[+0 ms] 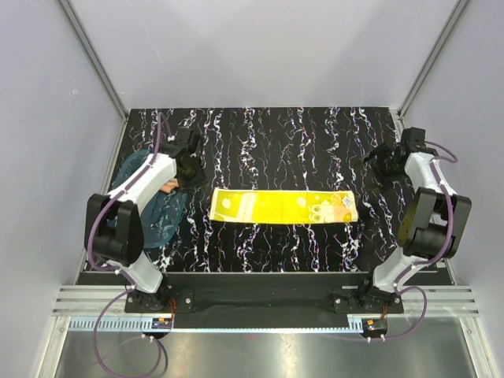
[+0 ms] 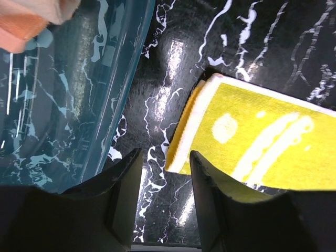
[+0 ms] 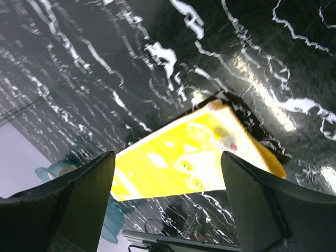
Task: Roll the towels
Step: Fold the towel
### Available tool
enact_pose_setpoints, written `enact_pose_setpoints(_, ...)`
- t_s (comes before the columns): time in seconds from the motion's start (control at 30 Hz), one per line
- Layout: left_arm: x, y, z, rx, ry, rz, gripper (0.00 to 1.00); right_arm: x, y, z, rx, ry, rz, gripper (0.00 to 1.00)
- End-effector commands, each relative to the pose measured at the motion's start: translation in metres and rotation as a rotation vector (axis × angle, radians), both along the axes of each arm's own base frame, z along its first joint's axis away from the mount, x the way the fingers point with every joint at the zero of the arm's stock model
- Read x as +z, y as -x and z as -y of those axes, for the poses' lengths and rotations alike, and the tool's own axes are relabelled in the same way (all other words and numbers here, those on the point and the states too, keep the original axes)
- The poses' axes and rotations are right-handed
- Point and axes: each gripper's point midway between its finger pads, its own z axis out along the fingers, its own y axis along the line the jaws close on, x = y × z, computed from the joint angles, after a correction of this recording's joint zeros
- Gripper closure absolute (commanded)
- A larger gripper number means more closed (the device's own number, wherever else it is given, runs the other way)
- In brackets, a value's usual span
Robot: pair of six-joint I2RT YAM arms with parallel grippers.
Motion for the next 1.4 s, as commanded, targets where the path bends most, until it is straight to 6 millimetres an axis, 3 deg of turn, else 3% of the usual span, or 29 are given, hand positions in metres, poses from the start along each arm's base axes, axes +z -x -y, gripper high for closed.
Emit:
enact_pose_setpoints(0.0,0.025,0.003,0.0,-0.007,-0.012,0.096,0.56,0.041,0.005,-0.004,0.028,0.065,0.124,0.12)
enact_pose_setpoints(0.03,0.025,0.005,0.005,-0.021,-0.005,0.098,0.57,0.052,0.009,-0.008,0.039,0.078,0.167,0.16)
enact_pose_setpoints(0.1,0.02,0.012,0.014,-0.039,0.024,0.1,0.6,0.047,0.021,-0.017,0.052,0.077,0.167,0.24)
enact_pose_setpoints(0.17,0.017,0.015,0.029,-0.068,0.059,0.116,0.62,0.04,0.032,-0.023,0.056,0.063,0.172,0.42)
enact_pose_setpoints(0.23,0.006,0.026,0.041,-0.099,0.08,0.098,0.64,0.03,0.037,-0.029,0.066,0.046,0.164,0.52)
enact_pose_setpoints(0.27,0.003,0.023,0.047,-0.103,0.098,0.112,0.65,0.015,0.044,-0.03,0.069,0.034,0.12,0.65)
enact_pose_setpoints(0.33,-0.006,0.03,0.054,-0.123,0.108,0.097,0.66,0.0,0.048,-0.035,0.09,0.008,0.084,0.73)
enact_pose_setpoints(0.4,-0.014,0.031,0.065,-0.143,0.145,0.082,0.67,-0.025,0.057,-0.038,0.118,-0.025,-0.006,0.9)
enact_pose_setpoints(0.47,-0.023,0.032,0.072,-0.154,0.165,0.065,0.68,-0.046,0.061,-0.035,0.12,-0.027,-0.081,1.0)
enact_pose_setpoints(0.73,-0.06,0.041,0.067,-0.142,0.131,-0.013,0.72,-0.089,0.089,-0.017,0.068,0.038,-0.278,1.0)
enact_pose_setpoints(0.9,-0.083,0.052,0.055,-0.114,0.082,-0.066,0.74,-0.101,0.104,-0.002,0.005,0.087,-0.345,1.0)
enact_pose_setpoints(1.0,-0.094,0.058,0.05,-0.1,0.064,-0.089,0.75,-0.101,0.106,0.001,-0.024,0.105,-0.349,0.94)
enact_pose_setpoints(1.2,-0.102,0.062,0.047,-0.089,0.059,-0.095,0.76,-0.08,0.093,-0.008,0.022,0.092,-0.227,0.77)
enact_pose_setpoints(1.27,-0.104,0.062,0.047,-0.083,0.06,-0.097,0.76,-0.061,0.086,-0.022,0.064,0.088,-0.152,0.66)
enact_pose_setpoints(1.3,-0.105,0.063,0.047,-0.082,0.059,-0.101,0.77,-0.047,0.083,-0.029,0.083,0.091,-0.1,0.51)
enact_pose_setpoints(1.37,-0.105,0.062,0.047,-0.076,0.062,-0.099,0.77,-0.033,0.079,-0.055,0.168,0.097,-0.046,0.46)
